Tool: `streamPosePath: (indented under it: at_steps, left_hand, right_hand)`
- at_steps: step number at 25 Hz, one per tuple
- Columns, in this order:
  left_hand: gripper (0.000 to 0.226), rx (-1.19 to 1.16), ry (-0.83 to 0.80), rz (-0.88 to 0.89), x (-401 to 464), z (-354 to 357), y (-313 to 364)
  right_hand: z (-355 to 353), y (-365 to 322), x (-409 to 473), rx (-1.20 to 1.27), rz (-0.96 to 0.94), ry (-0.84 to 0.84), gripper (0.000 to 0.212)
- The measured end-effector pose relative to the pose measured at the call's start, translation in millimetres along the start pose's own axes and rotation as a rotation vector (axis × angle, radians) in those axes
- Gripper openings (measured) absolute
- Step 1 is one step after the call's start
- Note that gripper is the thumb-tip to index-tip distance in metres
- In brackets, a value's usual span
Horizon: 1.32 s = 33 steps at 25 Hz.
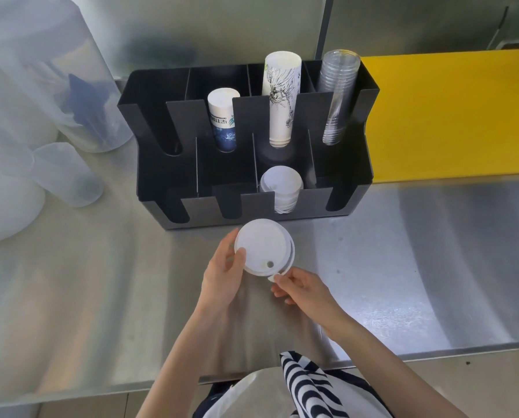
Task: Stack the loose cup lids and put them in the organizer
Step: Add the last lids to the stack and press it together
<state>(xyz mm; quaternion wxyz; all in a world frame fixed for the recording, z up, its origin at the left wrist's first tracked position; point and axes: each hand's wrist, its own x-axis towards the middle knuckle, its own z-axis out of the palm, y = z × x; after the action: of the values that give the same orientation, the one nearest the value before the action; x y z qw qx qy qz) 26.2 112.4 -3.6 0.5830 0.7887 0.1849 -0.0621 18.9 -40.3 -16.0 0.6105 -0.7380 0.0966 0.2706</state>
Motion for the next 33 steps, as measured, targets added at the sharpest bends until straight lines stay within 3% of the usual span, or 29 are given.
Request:
streamPosePath:
  at_steps: [5, 10, 21, 33]
  left_hand:
    - [0.051, 0.149, -0.048, 0.103, -5.2, -4.6, 2.6]
    - [0.089, 0.275, -0.109, 0.255, 0.2, -14.1, 21.1]
    - [0.087, 0.397, -0.02, 0.507, 59.9, -10.4, 83.5]
    - [0.087, 0.636, -0.057, 0.582, 110.1, 8.1, 99.4]
  right_hand:
    - [8.6, -2.8, -1.0, 0.007, -0.028, 0.067, 0.014]
    - [6.5, -23.3, 3.1, 0.028, -0.102, 0.088, 0.016]
    - [-10.7, -87.9, 39.6, 0.126, -0.189, 0.238, 0.026]
    - [-16.1, -88.8, 74.9, 0.52, 0.03, 0.244, 0.037]
